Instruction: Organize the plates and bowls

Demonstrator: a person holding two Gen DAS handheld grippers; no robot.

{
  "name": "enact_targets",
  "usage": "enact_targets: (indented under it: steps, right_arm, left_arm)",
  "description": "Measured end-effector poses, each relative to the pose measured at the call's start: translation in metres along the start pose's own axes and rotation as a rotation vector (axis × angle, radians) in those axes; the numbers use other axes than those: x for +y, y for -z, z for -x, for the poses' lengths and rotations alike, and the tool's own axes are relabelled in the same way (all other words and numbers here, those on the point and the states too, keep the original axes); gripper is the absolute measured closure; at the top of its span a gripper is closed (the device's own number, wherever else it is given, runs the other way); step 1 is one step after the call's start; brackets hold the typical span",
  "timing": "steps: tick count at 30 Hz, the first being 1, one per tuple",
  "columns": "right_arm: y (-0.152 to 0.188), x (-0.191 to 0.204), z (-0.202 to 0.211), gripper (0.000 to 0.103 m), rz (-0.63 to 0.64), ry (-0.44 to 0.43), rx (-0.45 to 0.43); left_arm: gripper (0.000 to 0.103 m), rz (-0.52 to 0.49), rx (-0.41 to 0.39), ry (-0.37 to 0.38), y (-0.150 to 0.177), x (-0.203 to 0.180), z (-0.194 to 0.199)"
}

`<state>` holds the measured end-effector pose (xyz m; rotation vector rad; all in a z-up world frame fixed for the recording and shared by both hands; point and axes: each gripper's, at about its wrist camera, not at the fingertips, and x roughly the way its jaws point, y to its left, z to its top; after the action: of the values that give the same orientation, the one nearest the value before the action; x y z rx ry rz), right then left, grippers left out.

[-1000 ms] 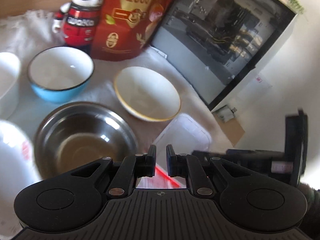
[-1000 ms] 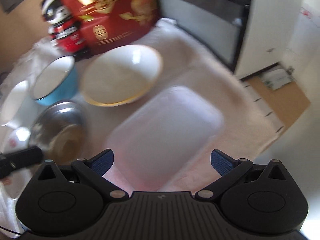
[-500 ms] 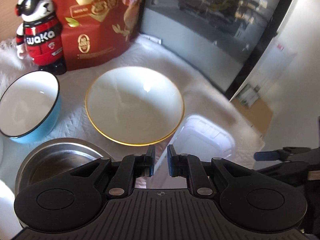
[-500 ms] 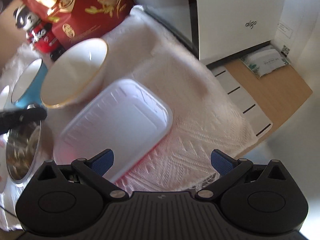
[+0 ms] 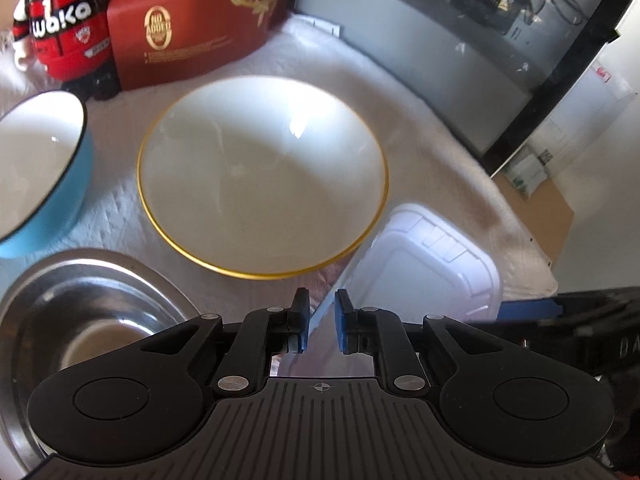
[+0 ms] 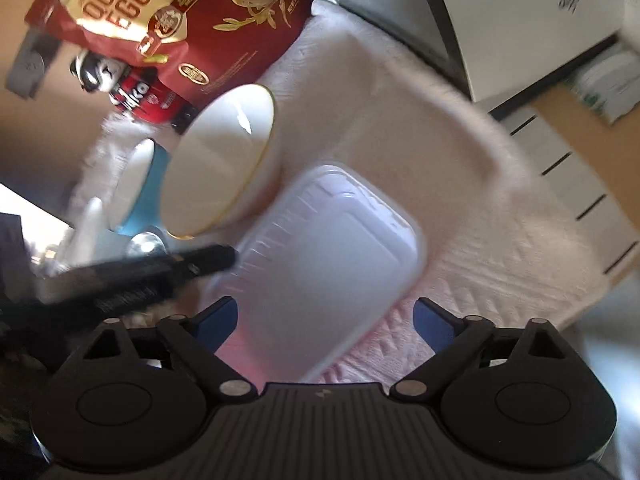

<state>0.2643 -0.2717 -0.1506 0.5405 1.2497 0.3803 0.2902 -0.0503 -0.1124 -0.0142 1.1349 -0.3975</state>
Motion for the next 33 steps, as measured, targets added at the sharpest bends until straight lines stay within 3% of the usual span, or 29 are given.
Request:
enact_targets:
  steps: [3, 7, 11, 16, 22, 26, 30, 33]
  right_arm:
    - [-0.008, -0.006, -0.003, 0.019, -0.007, -0.017, 0.012]
    - [-0.02, -0.009, 0.001, 0.019, 0.007, -0.042, -0.01]
    - [-0.035, -0.011, 0.009, 0.019, 0.076, 0.041, -0.09]
    - [-0.049, -0.025, 0.002, 0.019, 0.091, 0.122, -0.1]
    - [-0.031, 0.002, 0.002, 0.016, 0.29, 0.282, -0.206]
    - [-0.018, 0.028, 0.01, 0.012, 0.401, 0.299, -0.274]
    - [-0.011, 0.056, 0.012, 0.011, 0.402, 0.168, -0.28]
    - [-0.002, 0.085, -0.005, 0.011, 0.418, 0.087, -0.212]
  left_arm:
    - [0.082, 0.058, 0.021, 0.0, 0.0, 0.002, -0.007]
    - [0.081, 0.152, 0.04, 0.051, 0.002, 0.0, -0.013]
    - [0.081, 0.214, 0.046, 0.138, 0.002, -0.011, -0.022]
    - [0.081, 0.25, 0.026, 0.175, 0.002, -0.017, -0.02]
    - [0.081, 0.272, -0.091, 0.145, 0.018, 0.003, 0.043]
    - [0.081, 0.355, -0.214, 0.046, 0.048, 0.04, 0.104]
    - [0.081, 0.497, -0.324, -0.18, 0.078, 0.091, 0.145]
    - [0.081, 0.51, -0.337, -0.254, 0.084, 0.114, 0.152]
